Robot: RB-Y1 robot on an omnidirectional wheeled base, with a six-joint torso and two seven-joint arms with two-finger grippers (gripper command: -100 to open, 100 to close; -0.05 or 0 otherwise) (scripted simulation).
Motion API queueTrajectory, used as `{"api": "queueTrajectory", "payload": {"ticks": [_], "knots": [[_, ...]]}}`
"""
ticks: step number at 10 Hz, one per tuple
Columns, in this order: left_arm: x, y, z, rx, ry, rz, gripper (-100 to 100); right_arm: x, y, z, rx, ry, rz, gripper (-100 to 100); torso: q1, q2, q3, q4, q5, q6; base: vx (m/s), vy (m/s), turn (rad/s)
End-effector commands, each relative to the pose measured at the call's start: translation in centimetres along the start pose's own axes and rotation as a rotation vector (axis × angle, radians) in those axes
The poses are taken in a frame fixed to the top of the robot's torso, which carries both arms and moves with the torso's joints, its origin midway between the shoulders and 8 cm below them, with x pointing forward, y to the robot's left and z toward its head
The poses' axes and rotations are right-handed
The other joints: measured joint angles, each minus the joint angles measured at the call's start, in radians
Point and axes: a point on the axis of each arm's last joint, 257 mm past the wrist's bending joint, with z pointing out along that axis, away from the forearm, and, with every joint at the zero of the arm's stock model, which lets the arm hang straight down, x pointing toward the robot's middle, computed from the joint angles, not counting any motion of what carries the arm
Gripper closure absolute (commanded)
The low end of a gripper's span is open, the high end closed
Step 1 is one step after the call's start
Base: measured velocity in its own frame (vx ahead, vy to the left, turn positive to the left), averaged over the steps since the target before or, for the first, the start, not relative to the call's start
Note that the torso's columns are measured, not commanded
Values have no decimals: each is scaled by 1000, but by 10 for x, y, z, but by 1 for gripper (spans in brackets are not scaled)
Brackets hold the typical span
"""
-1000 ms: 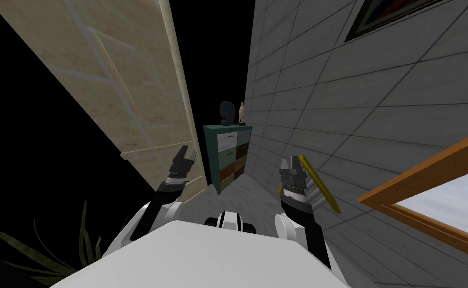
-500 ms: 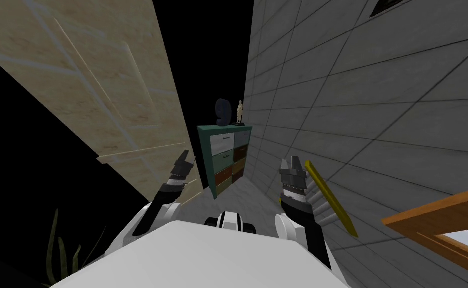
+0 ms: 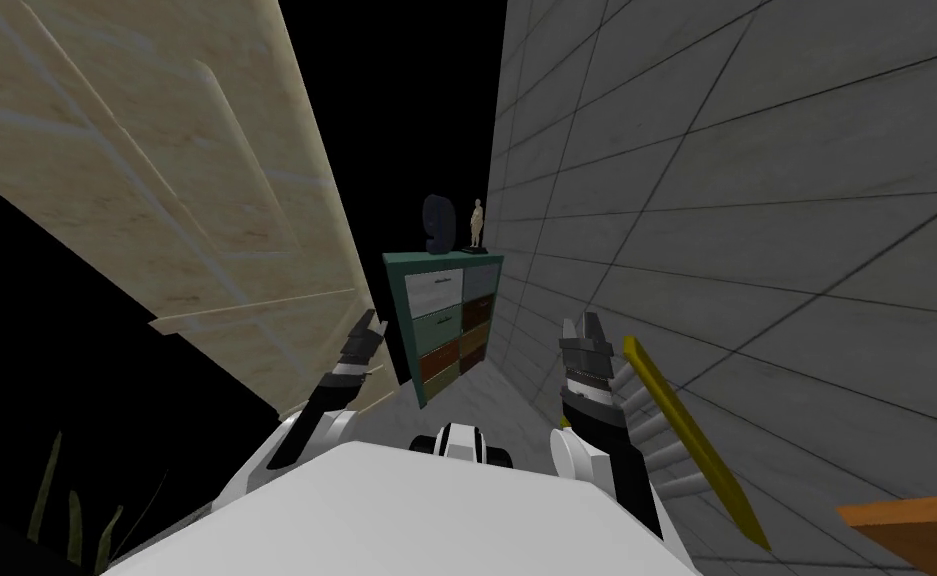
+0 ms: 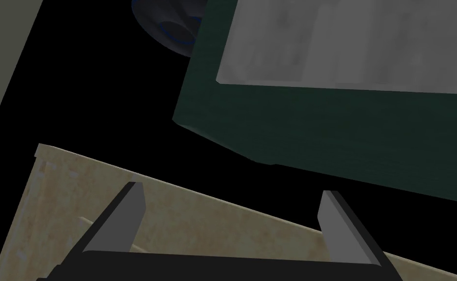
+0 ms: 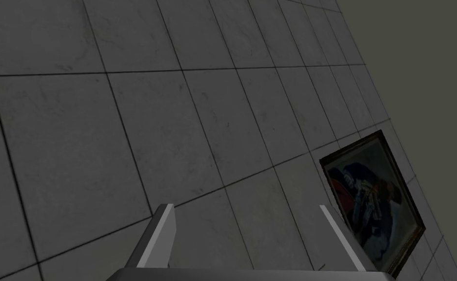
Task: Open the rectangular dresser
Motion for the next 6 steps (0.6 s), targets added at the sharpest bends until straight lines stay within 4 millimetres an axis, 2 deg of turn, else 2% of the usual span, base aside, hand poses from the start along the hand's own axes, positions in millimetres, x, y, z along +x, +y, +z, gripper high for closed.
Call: {"api": "queueTrajectory", "payload": {"ticks": [1, 6], "knots": [[-16, 29, -11, -58, -31, -15, -100, 0, 0, 0, 0, 0, 0, 0, -1, 1, 1, 0, 0, 0, 197, -197, 92], [-48, 78, -35, -159, -112, -54, -100, 0, 0, 0, 0, 0, 0, 0, 3, 4, 3, 1, 1, 0, 159, -161, 79]]}}
